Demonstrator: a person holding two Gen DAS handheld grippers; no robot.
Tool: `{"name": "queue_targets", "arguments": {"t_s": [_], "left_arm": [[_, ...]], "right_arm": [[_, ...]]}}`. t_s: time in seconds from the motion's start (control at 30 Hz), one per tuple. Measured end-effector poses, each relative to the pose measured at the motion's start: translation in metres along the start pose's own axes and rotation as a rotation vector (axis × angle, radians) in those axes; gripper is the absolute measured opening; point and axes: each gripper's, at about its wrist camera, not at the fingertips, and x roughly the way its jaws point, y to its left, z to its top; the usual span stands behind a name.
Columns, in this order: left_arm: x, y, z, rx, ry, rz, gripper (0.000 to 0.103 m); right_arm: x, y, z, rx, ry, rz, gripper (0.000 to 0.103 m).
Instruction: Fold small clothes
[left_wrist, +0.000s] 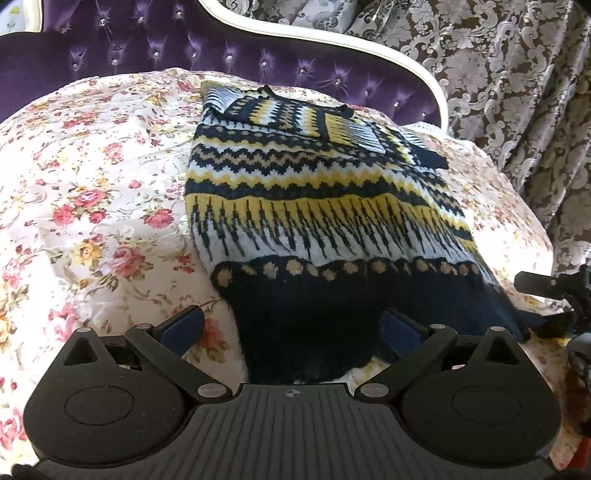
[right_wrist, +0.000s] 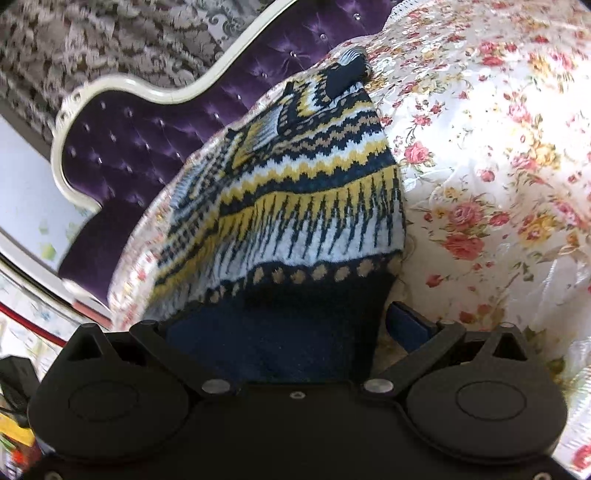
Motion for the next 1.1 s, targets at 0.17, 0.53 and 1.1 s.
{"name": "queue_targets", "arguments": {"t_s": [0.17,0.53,1.1], "left_arm": [[0.010,0.001,0.006,-0.032,0.000,-0.056,0.101],[0.004,0.020,0.008,-0.115,-0.012,-0.080,0.009],[-0.035,0.014,0.063,-0.171,-0.141,-0.237,0.009]], "right_arm": [[-0.002,-0.006,-0.001,0.030,-0.029,0.051,0.102],[-0.014,-0.014,-0.008,0.069,-0.059,0.005,0.017],[-0.048,0.021,0.040,0.000,-0.147,0.191,0.015]]}}
